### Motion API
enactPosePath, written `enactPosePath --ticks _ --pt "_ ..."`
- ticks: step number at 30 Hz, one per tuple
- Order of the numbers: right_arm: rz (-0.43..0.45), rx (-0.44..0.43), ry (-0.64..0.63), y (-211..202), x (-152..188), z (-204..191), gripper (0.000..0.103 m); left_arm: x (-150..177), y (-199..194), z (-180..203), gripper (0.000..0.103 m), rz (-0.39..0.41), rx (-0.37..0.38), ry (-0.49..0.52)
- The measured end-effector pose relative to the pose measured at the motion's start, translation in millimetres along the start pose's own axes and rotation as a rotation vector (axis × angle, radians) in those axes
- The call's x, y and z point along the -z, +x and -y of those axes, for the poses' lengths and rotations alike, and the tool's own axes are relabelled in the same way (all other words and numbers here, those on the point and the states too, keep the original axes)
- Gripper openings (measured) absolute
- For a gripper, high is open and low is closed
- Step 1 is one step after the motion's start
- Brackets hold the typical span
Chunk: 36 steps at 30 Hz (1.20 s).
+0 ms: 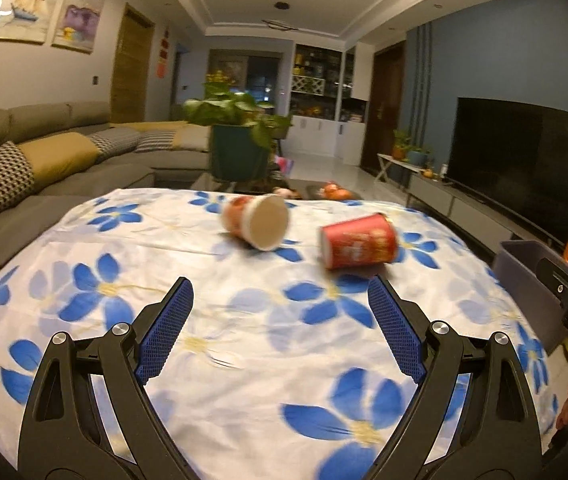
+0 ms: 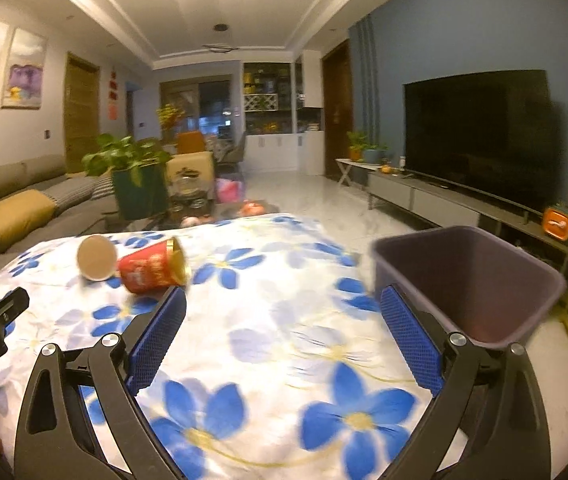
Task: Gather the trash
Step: 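Move both tools back toward the two paper cups on the table, then grasp the red paper cup with the right tool while the left tool grasps the white-orange cup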
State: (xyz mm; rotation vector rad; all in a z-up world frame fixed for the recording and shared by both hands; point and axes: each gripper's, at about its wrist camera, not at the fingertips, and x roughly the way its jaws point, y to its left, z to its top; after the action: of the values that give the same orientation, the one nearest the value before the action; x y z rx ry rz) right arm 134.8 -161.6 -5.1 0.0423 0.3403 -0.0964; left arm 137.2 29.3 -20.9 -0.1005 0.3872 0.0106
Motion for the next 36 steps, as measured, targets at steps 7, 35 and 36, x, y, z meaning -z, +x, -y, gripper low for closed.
enactPosePath --ticks 7,35,36 --pt "-0.019 -0.093 -0.055 45.3 -8.4 -48.3 0.086 -13.5 20.8 -35.9 0.087 0.006 -0.077 -0.042" --pt "-0.317 -0.441 0.035 170.5 -18.8 -87.2 0.021 -49.0 100.5 -46.2 0.087 -0.035 -0.013 -0.01" --pt "-0.315 -0.458 0.034 168.5 -17.9 -88.3 0.015 -49.7 105.4 -46.4 0.087 -0.047 -0.003 -0.02"
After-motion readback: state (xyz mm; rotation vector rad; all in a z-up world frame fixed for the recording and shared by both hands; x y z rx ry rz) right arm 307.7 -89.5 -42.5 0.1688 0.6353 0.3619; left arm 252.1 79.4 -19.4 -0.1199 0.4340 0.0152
